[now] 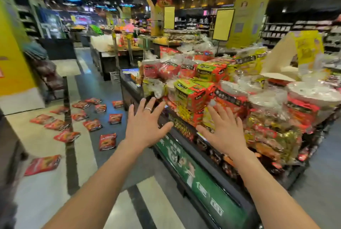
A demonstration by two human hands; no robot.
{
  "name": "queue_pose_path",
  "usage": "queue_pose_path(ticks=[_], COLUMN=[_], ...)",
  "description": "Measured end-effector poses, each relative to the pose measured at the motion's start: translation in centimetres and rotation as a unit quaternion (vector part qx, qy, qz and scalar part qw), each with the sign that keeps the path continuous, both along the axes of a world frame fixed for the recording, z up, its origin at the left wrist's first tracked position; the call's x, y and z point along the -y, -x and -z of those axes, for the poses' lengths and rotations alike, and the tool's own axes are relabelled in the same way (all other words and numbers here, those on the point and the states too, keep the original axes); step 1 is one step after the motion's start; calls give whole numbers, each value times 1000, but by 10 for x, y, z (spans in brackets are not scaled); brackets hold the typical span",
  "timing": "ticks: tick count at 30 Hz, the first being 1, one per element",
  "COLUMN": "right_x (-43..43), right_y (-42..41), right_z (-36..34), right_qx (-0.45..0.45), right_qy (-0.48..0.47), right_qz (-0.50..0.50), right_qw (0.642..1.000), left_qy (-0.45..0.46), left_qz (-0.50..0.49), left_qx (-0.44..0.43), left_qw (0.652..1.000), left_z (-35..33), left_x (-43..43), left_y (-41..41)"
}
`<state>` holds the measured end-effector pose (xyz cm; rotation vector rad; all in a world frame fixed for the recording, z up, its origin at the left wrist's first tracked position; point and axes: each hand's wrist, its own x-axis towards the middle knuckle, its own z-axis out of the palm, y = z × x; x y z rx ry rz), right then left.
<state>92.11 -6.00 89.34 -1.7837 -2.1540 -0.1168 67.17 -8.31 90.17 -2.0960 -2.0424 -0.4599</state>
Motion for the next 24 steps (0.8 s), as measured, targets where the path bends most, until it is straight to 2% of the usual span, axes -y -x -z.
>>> queue_pose_path(ticks=[7, 13, 18, 24], right_x=[-37, -91, -154, -264], right_y=[152, 249, 319, 396], right_z=[7, 24, 48, 63], right_qx=[11, 23, 21, 13], right_qy=[20, 21, 44, 56], right_qz=[-96, -158, -197, -218], right_qw=[995, 987, 979, 974], left_qy=[11, 39, 44, 49], left_qz=[-111, -198, -218, -237], left_qx=[8, 11, 6, 6], left_qw=[994, 979, 975, 970], left_z=[13, 34, 56, 63], left_x=[17, 6, -47, -152], left_y=[156, 243, 300, 359])
